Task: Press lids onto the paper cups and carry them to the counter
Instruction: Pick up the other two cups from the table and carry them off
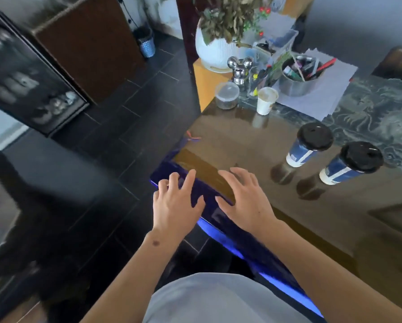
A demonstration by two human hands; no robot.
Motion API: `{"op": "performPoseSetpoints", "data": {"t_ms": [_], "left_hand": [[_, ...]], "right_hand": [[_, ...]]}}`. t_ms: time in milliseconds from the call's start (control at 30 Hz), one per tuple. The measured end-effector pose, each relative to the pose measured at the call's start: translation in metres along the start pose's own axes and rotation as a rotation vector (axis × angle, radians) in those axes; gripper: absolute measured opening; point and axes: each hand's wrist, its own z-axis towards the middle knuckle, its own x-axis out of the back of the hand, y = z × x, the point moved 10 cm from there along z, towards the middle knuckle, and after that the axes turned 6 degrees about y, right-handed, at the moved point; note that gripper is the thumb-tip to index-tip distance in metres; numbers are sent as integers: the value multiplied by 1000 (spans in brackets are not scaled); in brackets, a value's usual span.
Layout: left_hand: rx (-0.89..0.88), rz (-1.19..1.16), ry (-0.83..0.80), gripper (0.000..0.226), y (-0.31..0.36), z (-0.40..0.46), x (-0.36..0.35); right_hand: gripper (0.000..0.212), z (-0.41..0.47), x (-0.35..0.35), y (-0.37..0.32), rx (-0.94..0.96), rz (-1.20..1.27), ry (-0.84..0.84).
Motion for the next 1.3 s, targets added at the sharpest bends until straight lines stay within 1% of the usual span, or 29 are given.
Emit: {"op": "performPoseSetpoints", "data": {"t_ms": [100,200,300,467,633,800,900,1033,1167,1300], "left_hand": [[93,-17,67,68,-70,-19,13],[183,-29,82,65,-134,-39,19],[303,-39,117,66,-215,-71,31],[514,-30,168,68,-330,-125,59],[691,-27,202,66,-410,-164,77],[841,-25,241,70,-469,-181,90],[910,-11,256,72,-504,-177,92],[963,-3,259,70,-552,-148,88],[1012,7,274,71,-601,-94,90],[1047,10,261,73,-660,-17,93]], "right_hand": [[56,13,-37,-58,72,22,-69],[53,21,-69,-112,119,26,-118],[50,25,-112,-192,231,48,-175],[52,30,-180,-307,413,51,-281],[50,39,-220,-403,589,37,-344],[49,56,-260,-481,742,22,-406],[50,75,-284,-516,787,39,-429],[50,113,-317,-556,839,69,-462],[49,171,-352,-592,885,86,-511],[47,255,-380,-633,920,96,-541]]}}
